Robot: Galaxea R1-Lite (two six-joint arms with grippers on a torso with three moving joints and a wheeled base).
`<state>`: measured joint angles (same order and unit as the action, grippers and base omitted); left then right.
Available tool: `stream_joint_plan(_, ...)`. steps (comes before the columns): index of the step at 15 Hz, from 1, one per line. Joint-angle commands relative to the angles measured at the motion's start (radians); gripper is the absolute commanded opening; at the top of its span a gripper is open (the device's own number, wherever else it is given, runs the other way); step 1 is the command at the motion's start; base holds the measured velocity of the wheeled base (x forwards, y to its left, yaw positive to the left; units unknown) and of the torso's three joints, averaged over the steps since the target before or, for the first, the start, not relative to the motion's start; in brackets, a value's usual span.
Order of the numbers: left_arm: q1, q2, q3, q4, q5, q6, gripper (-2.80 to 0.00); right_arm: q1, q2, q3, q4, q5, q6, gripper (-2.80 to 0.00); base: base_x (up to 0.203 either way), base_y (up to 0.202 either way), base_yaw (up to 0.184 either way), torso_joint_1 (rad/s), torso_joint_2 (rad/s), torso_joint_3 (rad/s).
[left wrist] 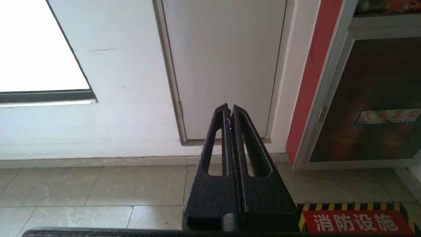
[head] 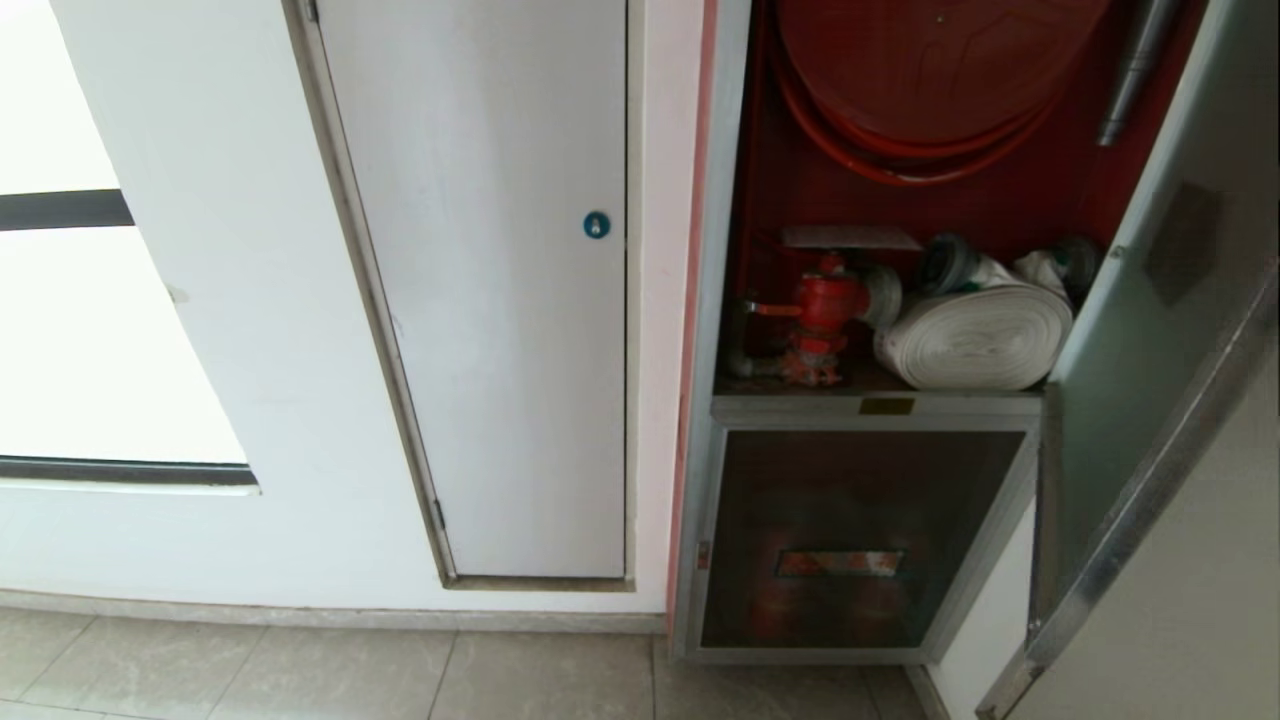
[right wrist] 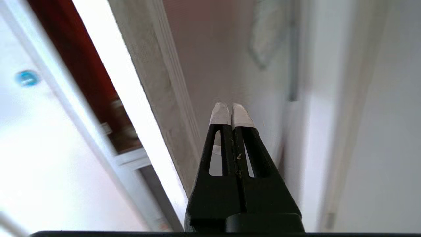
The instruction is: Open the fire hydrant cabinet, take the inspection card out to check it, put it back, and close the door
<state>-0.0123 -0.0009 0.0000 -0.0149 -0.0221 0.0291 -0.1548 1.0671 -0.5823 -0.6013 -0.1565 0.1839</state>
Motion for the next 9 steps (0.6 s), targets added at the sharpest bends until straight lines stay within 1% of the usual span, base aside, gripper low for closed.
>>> stream_joint_plan(1, 0.0, 0.001, 0.012, 0.0, 0.001, 0.0, -2.8, 0.023, 0.117, -0.063, -0.004, 0.052, 0.022, -2.8, 0.0, 0.0, 0.0, 0.0, 0.0, 0.0)
stream_joint_plan(5, 0.0, 0.001, 0.012, 0.0, -0.001, 0.0, -2.8, 0.065, 0.27, -0.18, -0.003, 0.144, 0.074, -2.8, 0.0, 0.0, 0.0, 0.0, 0.0, 0.0)
stream_joint_plan(9, 0.0, 0.001, 0.012, 0.0, 0.001, 0.0, -2.8, 0.115, 0.44, -0.334, -0.004, 0.219, 0.114, -2.8, 0.0, 0.0, 0.0, 0.0, 0.0, 0.0)
